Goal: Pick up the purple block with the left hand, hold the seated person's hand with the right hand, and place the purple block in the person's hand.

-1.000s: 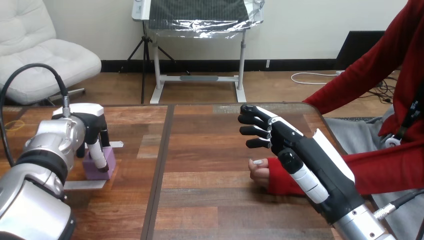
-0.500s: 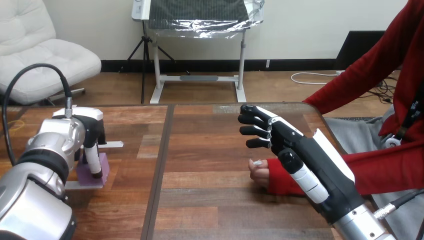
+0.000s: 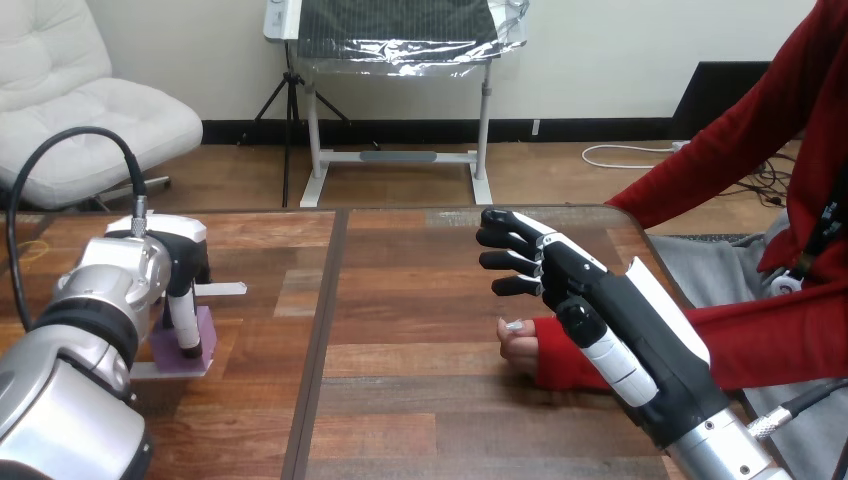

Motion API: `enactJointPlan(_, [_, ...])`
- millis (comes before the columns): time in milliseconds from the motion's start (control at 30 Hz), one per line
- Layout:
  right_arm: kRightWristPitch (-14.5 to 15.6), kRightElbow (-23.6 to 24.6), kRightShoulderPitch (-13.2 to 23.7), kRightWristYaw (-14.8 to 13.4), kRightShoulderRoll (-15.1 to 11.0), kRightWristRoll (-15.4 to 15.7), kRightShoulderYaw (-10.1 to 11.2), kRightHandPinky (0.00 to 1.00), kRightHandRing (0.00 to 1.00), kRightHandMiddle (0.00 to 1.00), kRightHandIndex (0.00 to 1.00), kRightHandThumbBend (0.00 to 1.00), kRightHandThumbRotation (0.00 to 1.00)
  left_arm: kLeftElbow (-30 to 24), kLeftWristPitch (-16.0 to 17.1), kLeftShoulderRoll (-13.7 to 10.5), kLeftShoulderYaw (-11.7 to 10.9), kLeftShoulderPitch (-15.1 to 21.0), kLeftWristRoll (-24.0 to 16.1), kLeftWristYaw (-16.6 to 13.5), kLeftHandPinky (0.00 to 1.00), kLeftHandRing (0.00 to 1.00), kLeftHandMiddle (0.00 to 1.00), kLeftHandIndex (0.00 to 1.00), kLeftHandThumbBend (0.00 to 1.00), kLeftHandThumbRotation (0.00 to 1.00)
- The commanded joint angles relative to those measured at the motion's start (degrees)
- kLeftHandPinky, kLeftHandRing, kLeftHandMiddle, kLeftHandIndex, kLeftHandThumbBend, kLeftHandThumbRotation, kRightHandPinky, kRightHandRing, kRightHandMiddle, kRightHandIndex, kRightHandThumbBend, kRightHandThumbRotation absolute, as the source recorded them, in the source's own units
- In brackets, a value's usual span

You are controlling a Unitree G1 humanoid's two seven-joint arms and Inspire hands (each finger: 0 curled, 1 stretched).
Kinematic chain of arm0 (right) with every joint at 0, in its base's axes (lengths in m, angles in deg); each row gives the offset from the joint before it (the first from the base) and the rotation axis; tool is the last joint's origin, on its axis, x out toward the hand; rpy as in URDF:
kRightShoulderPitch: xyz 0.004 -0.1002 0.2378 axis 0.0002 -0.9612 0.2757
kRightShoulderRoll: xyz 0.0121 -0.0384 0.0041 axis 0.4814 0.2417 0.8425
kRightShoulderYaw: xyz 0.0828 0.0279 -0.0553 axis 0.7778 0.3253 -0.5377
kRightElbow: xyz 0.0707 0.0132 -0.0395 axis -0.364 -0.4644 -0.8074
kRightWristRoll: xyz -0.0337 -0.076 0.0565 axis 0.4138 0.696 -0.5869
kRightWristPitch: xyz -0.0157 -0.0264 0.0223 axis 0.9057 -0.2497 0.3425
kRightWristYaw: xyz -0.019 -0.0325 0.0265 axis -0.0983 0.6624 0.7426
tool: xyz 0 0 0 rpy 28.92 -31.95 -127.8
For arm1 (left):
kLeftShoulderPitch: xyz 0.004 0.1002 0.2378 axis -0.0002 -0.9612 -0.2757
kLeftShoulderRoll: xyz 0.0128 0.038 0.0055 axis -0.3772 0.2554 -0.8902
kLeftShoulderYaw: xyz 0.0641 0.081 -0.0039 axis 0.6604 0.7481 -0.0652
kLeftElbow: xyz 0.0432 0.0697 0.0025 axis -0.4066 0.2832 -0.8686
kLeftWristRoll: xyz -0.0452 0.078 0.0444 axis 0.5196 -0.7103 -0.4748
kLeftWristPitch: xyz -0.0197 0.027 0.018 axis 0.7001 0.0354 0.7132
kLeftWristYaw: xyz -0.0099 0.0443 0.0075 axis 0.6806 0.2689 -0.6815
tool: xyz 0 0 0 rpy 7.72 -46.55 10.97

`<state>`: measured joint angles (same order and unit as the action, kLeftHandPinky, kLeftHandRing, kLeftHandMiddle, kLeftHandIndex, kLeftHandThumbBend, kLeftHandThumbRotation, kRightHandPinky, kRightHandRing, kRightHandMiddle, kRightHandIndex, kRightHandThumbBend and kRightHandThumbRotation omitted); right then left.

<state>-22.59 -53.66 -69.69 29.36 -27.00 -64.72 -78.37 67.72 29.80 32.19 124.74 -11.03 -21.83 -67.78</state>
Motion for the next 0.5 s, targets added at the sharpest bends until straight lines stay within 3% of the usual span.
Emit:
enactJointPlan(0, [-0.89,2.48,3.05,-0.54,-0.06,-0.33,0.94,0.79,0.85,0.89,0.90,0.92,1.00,0.08,-0.42,0.28,0.66,3.62,-0.56,0.26,0.78,0.84,0.85,0.86,0.79,0.00])
enactJointPlan(467, [-1.02,2.27,2.99,-0.63,0.02,-0.36,1.00,0.78,0.85,0.88,0.89,0.92,1.00,-0.01,-0.45,0.27,-0.19,3.45,0.50,0.67,0.78,0.84,0.85,0.85,0.76,0.00])
